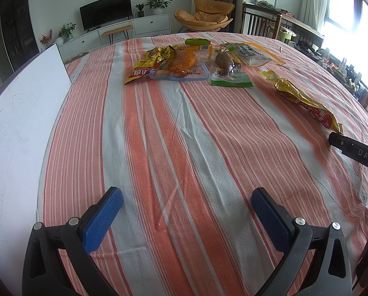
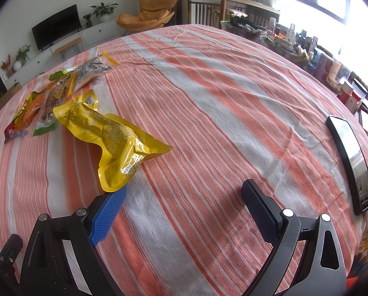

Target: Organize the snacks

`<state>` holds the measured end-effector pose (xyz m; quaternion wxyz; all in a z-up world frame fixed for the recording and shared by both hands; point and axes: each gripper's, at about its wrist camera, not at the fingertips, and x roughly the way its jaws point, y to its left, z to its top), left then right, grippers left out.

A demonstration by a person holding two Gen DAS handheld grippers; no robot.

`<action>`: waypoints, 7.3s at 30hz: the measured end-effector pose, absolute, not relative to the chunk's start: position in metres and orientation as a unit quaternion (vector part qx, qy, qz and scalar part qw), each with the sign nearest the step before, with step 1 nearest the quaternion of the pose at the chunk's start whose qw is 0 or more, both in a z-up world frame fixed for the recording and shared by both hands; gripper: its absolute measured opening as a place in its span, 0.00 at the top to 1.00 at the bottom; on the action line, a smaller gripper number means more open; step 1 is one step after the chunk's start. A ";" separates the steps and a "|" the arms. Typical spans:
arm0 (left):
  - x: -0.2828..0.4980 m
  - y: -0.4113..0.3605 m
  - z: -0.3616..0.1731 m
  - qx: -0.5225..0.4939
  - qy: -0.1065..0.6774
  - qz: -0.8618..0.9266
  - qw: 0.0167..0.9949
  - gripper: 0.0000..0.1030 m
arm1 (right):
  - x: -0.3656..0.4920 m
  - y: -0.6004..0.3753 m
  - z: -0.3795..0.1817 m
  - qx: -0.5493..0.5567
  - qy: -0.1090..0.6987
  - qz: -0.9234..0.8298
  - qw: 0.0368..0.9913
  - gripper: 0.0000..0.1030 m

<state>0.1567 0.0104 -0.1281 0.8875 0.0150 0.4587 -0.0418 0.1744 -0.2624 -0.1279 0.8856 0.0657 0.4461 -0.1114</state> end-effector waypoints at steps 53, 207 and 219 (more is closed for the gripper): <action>0.157 0.010 -0.128 0.014 0.459 -0.042 0.887 0.00 | 0.175 -0.262 -0.128 0.066 0.446 -0.111 0.886 0.06; 0.148 0.032 -0.125 -0.006 0.460 0.002 0.888 0.00 | 0.174 -0.263 -0.129 0.065 0.447 -0.109 0.886 0.06; 0.147 0.032 -0.125 -0.006 0.460 0.002 0.888 0.00 | 0.175 -0.264 -0.129 0.065 0.447 -0.109 0.886 0.06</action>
